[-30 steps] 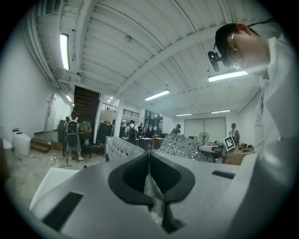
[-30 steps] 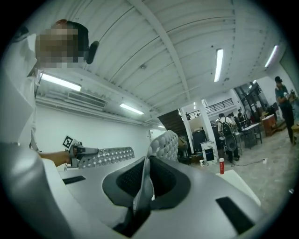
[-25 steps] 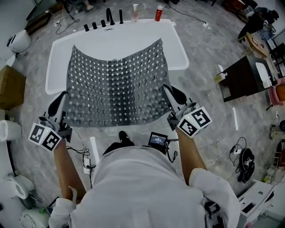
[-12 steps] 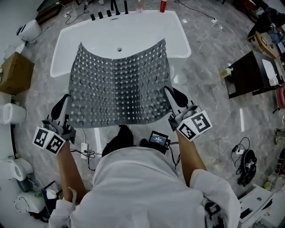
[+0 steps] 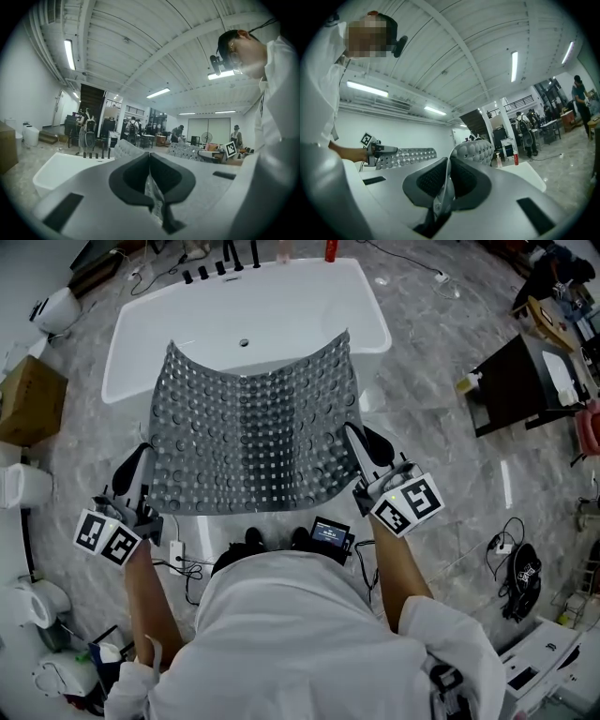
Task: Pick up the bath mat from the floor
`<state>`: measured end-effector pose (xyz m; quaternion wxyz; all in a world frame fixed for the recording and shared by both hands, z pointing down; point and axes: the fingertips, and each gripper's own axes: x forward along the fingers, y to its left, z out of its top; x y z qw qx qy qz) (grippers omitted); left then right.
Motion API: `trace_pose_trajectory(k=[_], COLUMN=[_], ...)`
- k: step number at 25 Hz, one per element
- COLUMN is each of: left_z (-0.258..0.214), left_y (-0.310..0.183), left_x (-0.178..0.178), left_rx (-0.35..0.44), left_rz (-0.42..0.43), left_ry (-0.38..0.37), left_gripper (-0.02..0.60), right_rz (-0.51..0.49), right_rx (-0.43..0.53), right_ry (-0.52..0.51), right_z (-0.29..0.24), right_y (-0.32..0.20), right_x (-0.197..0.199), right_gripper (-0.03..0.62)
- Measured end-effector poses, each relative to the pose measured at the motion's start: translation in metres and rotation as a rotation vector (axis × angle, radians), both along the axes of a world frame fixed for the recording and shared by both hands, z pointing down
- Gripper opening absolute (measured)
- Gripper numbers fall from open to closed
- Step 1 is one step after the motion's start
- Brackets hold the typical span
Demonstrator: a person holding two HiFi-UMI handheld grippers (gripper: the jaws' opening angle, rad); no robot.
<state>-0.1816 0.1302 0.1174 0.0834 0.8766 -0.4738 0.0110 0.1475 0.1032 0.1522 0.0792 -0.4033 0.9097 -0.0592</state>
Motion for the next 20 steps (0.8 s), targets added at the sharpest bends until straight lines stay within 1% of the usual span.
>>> trace_pose_trajectory(k=[4, 7, 9, 15, 20], left_z=[-0.003, -0.006, -0.004, 0.011, 0.030], left_y=[0.002, 0.004, 0.005, 0.014, 0.021], left_x=[-0.005, -0.020, -0.030, -0.043, -0.059], left_rx=[0.006, 0.020, 0.019, -0.006, -0.036], left_rz=[0.021, 0.027, 0.025, 0.037, 0.022], left_ry=[0.016, 0.027, 0.036, 0.057, 0.065], left_gripper=[0.011, 0.011, 0.011, 0.011, 0.011], right_rz=[0.032, 0.063, 0.072, 0.070, 0.050], right_rx=[-0.001, 0.000, -0.011, -0.051, -0.061], right_ry=[0.006, 0.009, 0.015, 0.046, 0.069], right_z=[-0.010, -0.012, -0.004, 0.015, 0.020], right_y=[0.006, 0.004, 0.001, 0.012, 0.021], right_x=[0.000, -0.007, -0.012, -0.032, -0.055], right_gripper=[0.041, 0.041, 0.041, 0.041, 0.041])
